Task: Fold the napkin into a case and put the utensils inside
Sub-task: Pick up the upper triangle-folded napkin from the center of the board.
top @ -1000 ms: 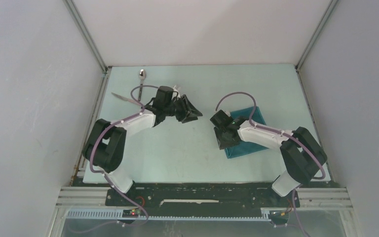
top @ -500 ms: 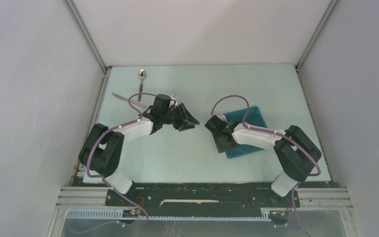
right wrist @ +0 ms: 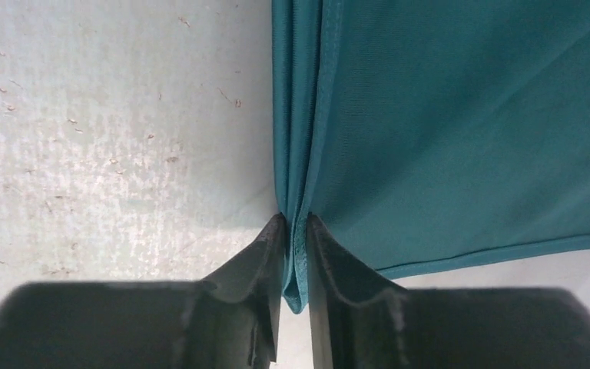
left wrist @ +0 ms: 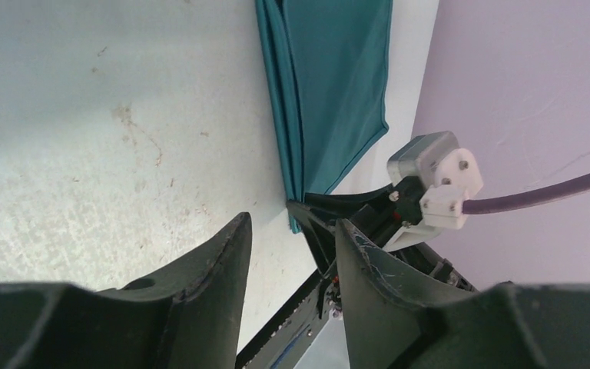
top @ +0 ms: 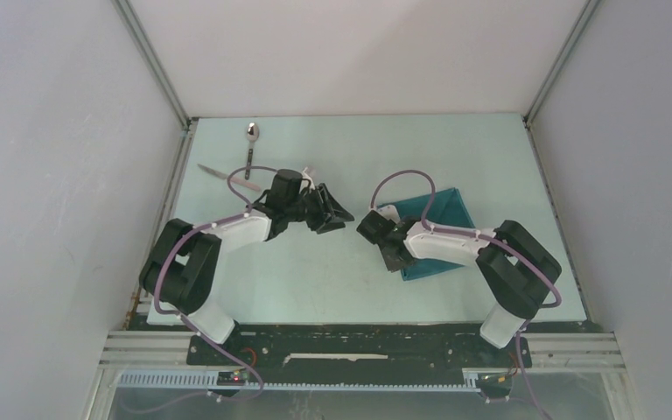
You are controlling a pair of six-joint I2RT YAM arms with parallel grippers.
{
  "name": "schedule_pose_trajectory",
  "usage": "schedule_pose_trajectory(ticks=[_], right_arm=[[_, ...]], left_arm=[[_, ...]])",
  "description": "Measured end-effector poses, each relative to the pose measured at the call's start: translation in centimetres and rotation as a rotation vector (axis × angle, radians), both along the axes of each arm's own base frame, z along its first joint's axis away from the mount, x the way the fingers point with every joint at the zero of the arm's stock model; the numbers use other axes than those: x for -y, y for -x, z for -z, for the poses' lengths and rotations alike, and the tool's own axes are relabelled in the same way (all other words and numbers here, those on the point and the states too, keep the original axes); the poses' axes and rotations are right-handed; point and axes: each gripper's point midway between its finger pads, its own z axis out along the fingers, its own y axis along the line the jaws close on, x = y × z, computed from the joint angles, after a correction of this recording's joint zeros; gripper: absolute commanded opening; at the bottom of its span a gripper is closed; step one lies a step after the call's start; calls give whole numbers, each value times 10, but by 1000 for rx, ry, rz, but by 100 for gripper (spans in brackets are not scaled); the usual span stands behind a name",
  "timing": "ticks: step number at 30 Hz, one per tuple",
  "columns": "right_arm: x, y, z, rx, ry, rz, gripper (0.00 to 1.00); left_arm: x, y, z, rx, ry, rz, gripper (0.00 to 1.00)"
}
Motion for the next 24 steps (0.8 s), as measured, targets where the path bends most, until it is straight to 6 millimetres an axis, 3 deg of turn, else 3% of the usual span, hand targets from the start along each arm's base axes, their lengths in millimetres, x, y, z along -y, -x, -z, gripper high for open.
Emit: schedule_pose_trajectory(ticks=[5,12,19,24], right_arm=[[1,-4,2,26,1,11,0],[3,-11,1,43,-15,14,0],[3,-9,-6,-7,-160,1,0],[5,-11,-20,-18,-292,16,0]], left_arm=[[-2,5,11,-23,-1,-6,63],[6,4,28,-82,51,-34,73],[48,5,53,-176,128,-32,76],[71,-13,60,-195,158,-55,79]])
